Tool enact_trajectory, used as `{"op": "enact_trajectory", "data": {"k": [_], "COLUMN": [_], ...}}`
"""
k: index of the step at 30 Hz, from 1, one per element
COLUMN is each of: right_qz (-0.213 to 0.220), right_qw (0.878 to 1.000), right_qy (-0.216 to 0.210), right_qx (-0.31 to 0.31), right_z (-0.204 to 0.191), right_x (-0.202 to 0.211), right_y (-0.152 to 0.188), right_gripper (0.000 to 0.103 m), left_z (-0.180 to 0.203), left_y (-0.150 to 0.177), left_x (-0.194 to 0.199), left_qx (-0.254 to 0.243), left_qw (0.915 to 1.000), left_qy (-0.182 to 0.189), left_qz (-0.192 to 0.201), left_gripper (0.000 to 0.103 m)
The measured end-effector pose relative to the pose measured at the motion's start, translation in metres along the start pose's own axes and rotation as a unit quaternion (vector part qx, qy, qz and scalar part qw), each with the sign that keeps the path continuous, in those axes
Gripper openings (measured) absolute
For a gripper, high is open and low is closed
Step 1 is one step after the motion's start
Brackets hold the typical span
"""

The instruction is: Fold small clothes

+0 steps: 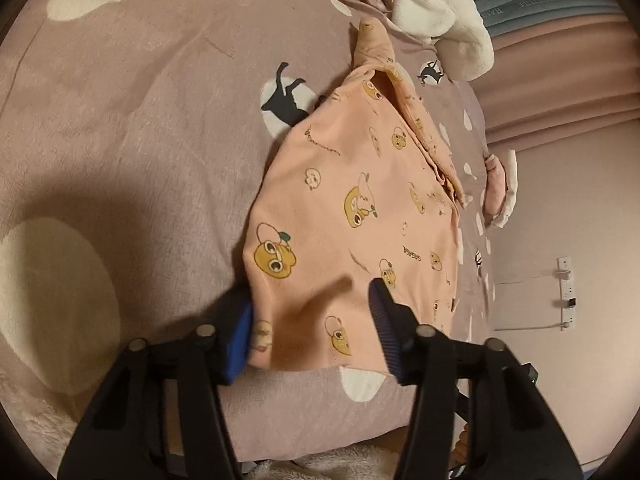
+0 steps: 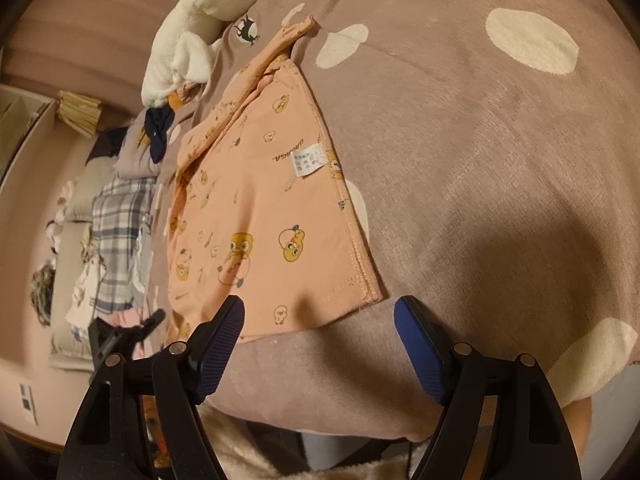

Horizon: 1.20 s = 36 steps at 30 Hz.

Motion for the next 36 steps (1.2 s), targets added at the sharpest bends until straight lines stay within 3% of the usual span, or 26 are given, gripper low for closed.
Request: {"op": "enact_trajectory", "data": {"k": [1, 4, 9, 10, 11, 12, 14, 15, 16, 19, 22, 26, 36], "right_qz": [0.002, 0.015, 0.034, 0.033, 0.031, 0.029, 0.015, 0.000, -0.009, 0.006, 0.021, 0.042, 0.076], "right_qw": [1.000, 0.998, 0.994, 0.995, 0.996, 0.997, 0.998, 0.999, 0.998, 0.995, 0.996, 0.989, 0.990], "right_qy": [-0.006, -0.041, -0.073, -0.070, -0.064, -0.054, -0.037, -0.030, -0.025, -0.051, -0.064, -0.122, -0.116], "right_qx": [-0.008, -0.046, -0.073, -0.064, -0.054, -0.045, -0.038, -0.046, -0.054, -0.081, -0.066, -0.065, -0.004], "right_z": [0.002, 0.009, 0.010, 0.007, 0.005, 0.001, 0.001, 0.004, 0.008, 0.015, 0.009, -0.005, -0.053], "right_x": [0.000, -0.001, -0.005, -0.005, -0.006, -0.008, -0.014, -0.019, -0.023, -0.022, -0.013, -0.001, 0.009], "right_y": [-0.001, -0.004, -0.008, -0.009, -0.008, -0.007, -0.005, -0.002, -0.001, 0.000, -0.002, -0.014, -0.090], "right_gripper": [0.079, 0.079, 0.079, 0.079, 0.078, 0.071, 0.045, 0.021, 0.006, 0.005, 0.005, 0.005, 0.005], "left_z": [0.001, -0.001, -0.006, -0.006, -0.005, -0.006, -0.007, -0.007, -0.008, -0.009, -0.001, 0.017, 0.058], "left_y": [0.002, 0.011, 0.014, 0.014, 0.015, 0.017, 0.018, 0.018, 0.018, 0.015, 0.010, 0.003, -0.052], "left_x": [-0.001, -0.009, -0.011, -0.011, -0.010, -0.011, -0.010, -0.009, -0.007, 0.001, 0.010, 0.015, 0.018], "left_qx": [-0.005, -0.002, 0.048, 0.057, 0.060, 0.062, 0.065, 0.069, 0.076, 0.090, 0.088, 0.079, 0.071], "left_qw": [1.0000, 0.9999, 0.9972, 0.9960, 0.9956, 0.9957, 0.9964, 0.9964, 0.9958, 0.9938, 0.9934, 0.9922, 0.9889], "left_qy": [0.002, 0.003, 0.047, 0.058, 0.060, 0.053, 0.036, 0.035, 0.040, 0.057, 0.071, 0.094, 0.131], "left_qz": [-0.002, -0.015, -0.034, -0.038, -0.041, -0.045, -0.040, -0.036, -0.032, -0.030, -0.022, -0.020, 0.003], "left_gripper": [0.043, 0.042, 0.042, 0.037, 0.026, 0.020, 0.011, 0.011, 0.011, 0.010, 0.009, 0.009, 0.009]}}
Point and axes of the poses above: each gripper's, at about its wrist camera, not at the fingertips, and x roughly against the way its jaws point, z to its right, y to its underside, the point moved 6 cm from there along -x, roughly the way its jaws point, and after that the axes turned 4 degrees about x, right-handed, at the moved point
